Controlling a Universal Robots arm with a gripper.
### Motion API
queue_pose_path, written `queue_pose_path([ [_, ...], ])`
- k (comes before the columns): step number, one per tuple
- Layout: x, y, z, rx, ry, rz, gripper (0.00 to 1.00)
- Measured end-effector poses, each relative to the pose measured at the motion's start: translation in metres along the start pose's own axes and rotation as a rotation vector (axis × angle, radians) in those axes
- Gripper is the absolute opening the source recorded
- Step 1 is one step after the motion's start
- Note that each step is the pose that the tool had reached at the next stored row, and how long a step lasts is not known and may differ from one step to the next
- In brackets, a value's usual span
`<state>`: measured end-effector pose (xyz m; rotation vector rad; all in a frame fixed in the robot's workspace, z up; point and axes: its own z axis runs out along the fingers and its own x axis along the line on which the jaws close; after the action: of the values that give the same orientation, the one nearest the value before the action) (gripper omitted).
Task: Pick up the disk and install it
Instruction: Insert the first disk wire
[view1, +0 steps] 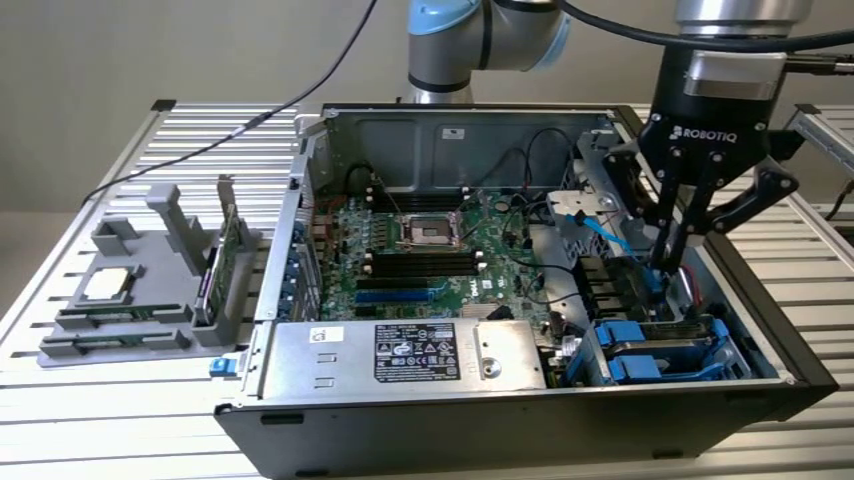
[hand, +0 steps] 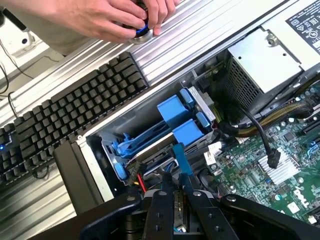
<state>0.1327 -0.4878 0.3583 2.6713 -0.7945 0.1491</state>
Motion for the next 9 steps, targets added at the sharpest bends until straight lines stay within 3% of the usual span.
queue_pose_path([
  [9, 0.0001, -0.0019, 0.004, -0.0029, 0.0018, 0.0, 0.17],
])
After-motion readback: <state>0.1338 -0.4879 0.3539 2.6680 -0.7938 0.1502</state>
